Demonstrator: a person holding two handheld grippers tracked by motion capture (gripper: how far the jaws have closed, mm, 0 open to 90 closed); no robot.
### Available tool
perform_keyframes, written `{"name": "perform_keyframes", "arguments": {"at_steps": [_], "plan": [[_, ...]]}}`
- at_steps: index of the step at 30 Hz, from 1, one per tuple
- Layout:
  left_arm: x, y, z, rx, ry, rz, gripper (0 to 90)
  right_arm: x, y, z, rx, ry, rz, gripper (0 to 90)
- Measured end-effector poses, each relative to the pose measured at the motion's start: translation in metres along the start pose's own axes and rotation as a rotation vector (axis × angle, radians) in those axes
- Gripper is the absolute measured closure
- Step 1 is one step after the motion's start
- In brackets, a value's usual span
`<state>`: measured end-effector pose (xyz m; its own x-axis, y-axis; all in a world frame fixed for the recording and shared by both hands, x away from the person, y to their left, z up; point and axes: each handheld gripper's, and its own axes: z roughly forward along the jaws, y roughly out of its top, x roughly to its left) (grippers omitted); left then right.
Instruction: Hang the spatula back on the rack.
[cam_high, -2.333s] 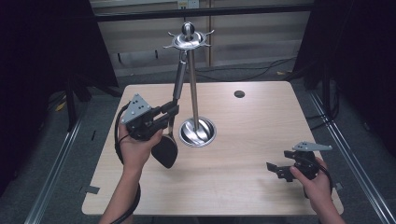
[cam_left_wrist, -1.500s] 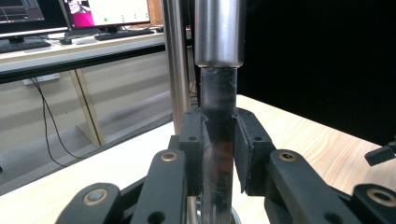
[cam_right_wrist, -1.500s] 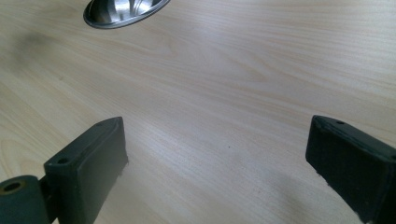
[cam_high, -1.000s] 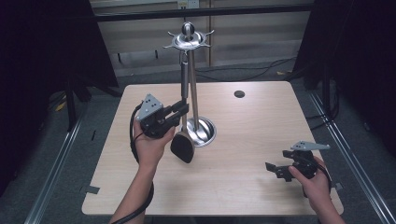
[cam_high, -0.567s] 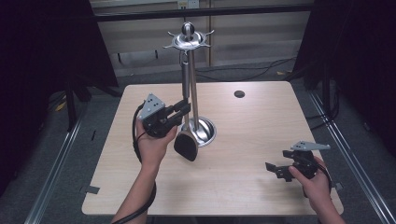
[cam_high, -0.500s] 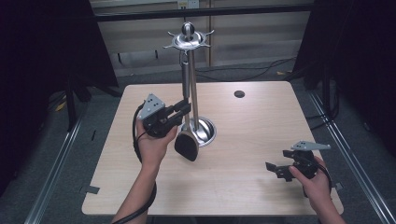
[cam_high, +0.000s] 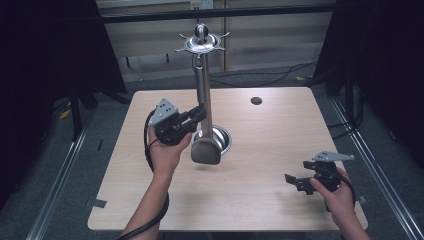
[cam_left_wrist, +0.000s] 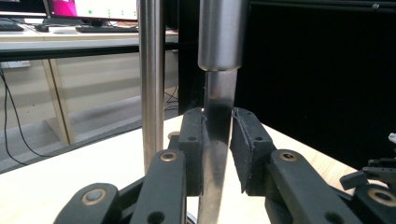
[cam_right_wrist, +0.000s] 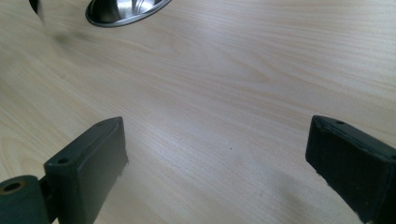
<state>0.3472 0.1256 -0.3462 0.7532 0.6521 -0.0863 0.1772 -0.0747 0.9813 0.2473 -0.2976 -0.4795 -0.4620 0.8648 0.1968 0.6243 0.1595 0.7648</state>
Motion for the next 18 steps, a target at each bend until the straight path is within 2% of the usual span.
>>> {"name": "perform_keyframes", "arguments": {"at_steps": [4,6,13,15,18], "plan": [[0.0013,0.0011,0.0002,0.017,0.009,0.007,74.6,-0.0005,0.0004,-0.0006,-0.005,0.0,-0.003,4.8],[0.0009,0.0006,0.0013,0.003,0.005,-0.023,74.8,-0.0003,0.0003,-0.0004,-0.004,0.001,-0.004,4.8],[0.0036,0.0011,0.0002,0.008,0.001,-0.013,74.5,0.0001,-0.0001,0.0003,0.002,0.002,-0.001,4.8],[0.0048,0.001,-0.0007,0.018,0.008,0.001,73.6,0.0002,-0.0001,0.0005,0.003,0.002,-0.001,4.8],[0.0052,0.0005,-0.0004,0.012,0.01,-0.004,72.3,0.0001,-0.0002,0.0009,0.004,0.002,0.0,4.8]]}}
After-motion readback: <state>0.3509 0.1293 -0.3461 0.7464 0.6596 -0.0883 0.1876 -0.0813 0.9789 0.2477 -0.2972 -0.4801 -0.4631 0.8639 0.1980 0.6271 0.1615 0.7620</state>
